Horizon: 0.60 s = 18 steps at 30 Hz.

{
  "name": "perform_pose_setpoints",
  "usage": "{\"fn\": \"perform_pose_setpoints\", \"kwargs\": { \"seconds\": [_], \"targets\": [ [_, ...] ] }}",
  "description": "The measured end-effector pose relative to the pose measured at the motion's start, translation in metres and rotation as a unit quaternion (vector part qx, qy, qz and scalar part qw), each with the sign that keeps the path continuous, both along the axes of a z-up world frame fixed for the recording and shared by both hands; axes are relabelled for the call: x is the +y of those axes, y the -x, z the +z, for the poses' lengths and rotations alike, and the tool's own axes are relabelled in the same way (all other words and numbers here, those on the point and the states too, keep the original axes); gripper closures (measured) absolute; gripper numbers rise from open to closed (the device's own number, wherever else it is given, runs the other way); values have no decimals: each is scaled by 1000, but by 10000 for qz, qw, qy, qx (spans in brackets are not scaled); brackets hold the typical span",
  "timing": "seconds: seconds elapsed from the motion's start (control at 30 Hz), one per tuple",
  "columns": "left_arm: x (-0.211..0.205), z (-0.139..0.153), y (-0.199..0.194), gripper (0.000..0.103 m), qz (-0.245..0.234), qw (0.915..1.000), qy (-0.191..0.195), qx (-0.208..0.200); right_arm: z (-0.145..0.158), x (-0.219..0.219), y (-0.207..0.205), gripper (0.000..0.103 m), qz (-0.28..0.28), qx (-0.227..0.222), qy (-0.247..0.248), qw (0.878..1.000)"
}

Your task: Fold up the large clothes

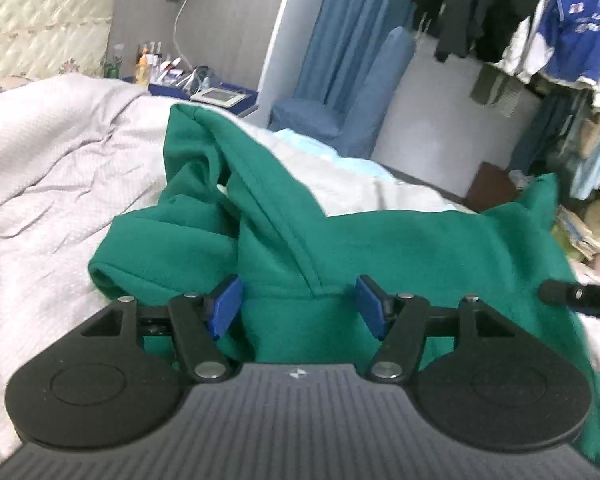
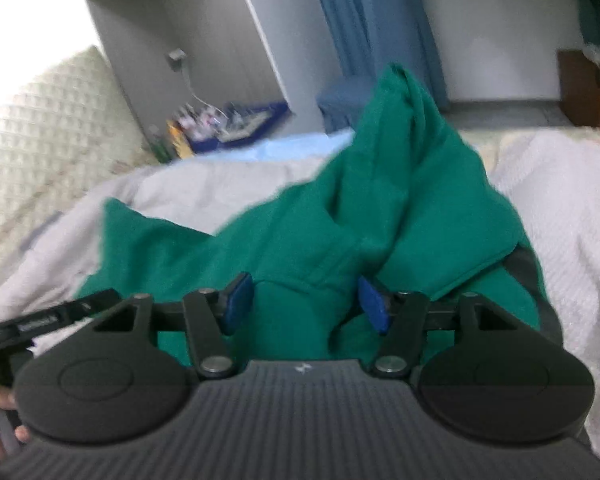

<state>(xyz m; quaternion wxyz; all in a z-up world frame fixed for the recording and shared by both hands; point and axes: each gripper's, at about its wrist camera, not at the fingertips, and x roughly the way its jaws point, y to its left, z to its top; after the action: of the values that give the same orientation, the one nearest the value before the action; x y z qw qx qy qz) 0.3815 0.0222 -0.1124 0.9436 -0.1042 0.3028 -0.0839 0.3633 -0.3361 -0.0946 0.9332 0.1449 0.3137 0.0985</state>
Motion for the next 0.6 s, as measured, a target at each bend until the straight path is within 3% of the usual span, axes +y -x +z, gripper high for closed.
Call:
{"fn": "perform_pose_setpoints", "kwargs": {
  "seconds": [0.1, 0.13, 0.17, 0.27, 0.33, 0.47, 0.6],
  "targets": [
    [-2, -10, -22, 36, 17, 9999, 34, 148, -8, 6, -14, 39, -29, 77, 54, 10000],
    [-2, -11, -28, 44, -11, 9999, 51, 146, -9, 6, -19, 40, -44, 91, 15, 9999],
    [-5, -10, -30, 60, -43, 9999, 3, 137, -9, 5, -23, 54, -78, 112, -1, 9999],
    [-5, 1, -38, 79, -228, 9996, -44, 146, 6, 7, -31, 73, 16, 53, -18, 10000],
    [6, 17, -41, 82, -252, 9995, 214, -19, 21, 1, -34, 86, 98, -212, -107, 9997],
    [29, 52, -56, 82, -150, 9961, 792, -360, 53, -16, -54, 89, 229, -535, -493, 9971],
    [26, 77, -93, 82, 22, 9947, 845, -593, 73, -17, -91, 89, 133, -724, -463, 9962]
  ]
}}
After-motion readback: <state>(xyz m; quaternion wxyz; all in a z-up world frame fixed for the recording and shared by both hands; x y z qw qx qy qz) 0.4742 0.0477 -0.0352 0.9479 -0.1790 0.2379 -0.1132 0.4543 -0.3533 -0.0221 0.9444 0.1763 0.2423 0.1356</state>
